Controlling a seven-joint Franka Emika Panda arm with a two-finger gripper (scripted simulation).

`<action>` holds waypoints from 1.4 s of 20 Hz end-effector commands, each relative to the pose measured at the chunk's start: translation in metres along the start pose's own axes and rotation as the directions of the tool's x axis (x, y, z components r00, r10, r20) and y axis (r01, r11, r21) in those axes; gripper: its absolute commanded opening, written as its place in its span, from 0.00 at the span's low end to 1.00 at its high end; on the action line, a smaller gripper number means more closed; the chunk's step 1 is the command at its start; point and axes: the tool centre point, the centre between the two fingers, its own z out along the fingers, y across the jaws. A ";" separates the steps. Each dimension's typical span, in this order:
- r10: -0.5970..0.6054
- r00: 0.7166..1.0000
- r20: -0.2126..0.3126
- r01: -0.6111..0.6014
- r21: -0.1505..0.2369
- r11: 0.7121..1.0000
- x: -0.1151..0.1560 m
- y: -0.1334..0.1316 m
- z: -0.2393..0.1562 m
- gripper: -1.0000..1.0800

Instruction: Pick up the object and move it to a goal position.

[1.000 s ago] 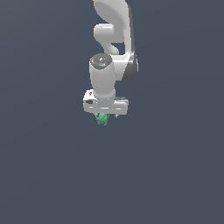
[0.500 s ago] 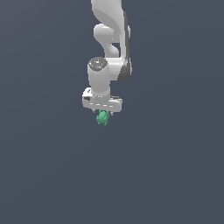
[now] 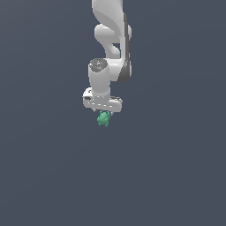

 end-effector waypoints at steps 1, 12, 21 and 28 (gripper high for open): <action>0.000 1.000 0.000 0.000 0.000 1.000 0.000 0.000 0.002 0.96; 0.002 1.000 0.000 -0.002 -0.001 1.000 -0.002 0.001 0.044 0.96; 0.002 1.000 0.000 -0.002 -0.001 1.000 -0.002 0.001 0.050 0.00; 0.002 1.000 0.000 -0.002 0.000 1.000 -0.002 0.000 0.050 0.00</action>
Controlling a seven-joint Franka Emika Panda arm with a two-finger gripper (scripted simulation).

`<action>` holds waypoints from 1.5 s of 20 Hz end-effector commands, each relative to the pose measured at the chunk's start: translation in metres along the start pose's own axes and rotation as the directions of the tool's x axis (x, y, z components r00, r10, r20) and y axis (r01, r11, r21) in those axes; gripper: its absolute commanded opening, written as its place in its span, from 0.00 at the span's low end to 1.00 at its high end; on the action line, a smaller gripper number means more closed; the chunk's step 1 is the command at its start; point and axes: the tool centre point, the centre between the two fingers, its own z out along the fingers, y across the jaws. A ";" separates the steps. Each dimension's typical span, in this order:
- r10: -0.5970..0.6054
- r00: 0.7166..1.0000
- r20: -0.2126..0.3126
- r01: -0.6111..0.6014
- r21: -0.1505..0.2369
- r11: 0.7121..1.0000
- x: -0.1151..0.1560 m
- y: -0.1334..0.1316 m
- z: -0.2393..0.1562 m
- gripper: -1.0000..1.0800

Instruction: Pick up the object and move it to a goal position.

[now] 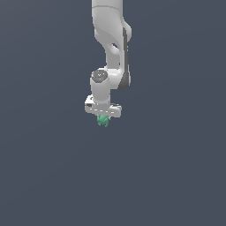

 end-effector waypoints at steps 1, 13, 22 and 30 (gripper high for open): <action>0.000 1.000 0.001 0.000 0.000 1.000 0.000 0.000 0.000 0.00; 0.000 1.000 0.001 0.000 0.000 1.000 -0.001 0.003 -0.042 0.00; 0.001 1.000 0.001 -0.001 -0.001 1.000 -0.003 0.008 -0.120 0.00; 0.001 1.000 0.001 -0.001 -0.001 1.000 -0.003 0.013 -0.201 0.00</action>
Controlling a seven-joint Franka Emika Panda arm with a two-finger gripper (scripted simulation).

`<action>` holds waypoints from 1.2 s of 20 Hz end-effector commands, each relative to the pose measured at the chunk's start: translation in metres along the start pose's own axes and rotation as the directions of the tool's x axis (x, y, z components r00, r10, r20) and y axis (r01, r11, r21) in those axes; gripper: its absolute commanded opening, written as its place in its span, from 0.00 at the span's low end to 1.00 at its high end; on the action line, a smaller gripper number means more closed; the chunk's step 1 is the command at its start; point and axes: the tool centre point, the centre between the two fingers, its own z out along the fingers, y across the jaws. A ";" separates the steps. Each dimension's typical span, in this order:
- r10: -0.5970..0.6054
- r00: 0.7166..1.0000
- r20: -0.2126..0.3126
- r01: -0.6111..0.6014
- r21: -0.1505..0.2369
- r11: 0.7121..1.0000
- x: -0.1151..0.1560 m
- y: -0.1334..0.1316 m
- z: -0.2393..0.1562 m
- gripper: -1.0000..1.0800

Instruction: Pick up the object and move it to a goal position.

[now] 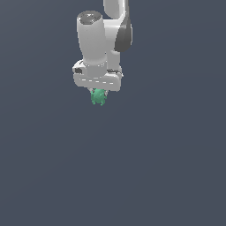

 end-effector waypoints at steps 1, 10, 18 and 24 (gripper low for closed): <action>0.000 1.000 0.001 0.000 0.000 1.000 -0.001 0.002 -0.026 0.00; 0.000 1.000 0.001 0.000 0.000 1.000 0.001 0.007 -0.113 0.00; -0.001 1.000 0.001 0.001 0.000 1.000 0.003 0.010 -0.166 0.00; -0.001 1.000 0.001 0.001 0.001 1.000 0.005 0.010 -0.184 0.00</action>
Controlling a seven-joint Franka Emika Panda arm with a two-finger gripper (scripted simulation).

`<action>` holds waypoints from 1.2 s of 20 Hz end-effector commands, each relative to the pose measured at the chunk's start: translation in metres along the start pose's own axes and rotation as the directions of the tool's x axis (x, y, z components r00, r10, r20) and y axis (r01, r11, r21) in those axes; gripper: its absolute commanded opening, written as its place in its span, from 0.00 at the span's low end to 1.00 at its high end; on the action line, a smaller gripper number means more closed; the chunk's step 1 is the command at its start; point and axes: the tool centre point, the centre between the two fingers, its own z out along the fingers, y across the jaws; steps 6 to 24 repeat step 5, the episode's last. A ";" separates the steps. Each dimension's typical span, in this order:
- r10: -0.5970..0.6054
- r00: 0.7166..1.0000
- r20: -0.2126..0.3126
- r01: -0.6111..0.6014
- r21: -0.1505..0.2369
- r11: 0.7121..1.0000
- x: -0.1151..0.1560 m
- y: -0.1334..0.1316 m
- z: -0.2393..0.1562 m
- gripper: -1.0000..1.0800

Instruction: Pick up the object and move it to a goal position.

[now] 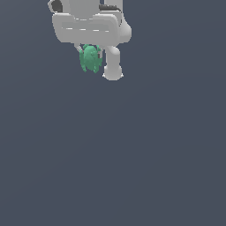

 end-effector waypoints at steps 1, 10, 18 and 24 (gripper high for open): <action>0.000 1.000 0.001 0.000 0.000 1.000 0.001 0.000 -0.005 0.00; 0.000 1.000 0.001 0.000 0.000 1.000 0.001 0.000 -0.005 0.00; 0.000 1.000 0.001 0.000 0.000 1.000 0.001 0.000 -0.005 0.00; 0.000 1.000 0.001 0.000 0.000 1.000 0.001 0.000 -0.005 0.00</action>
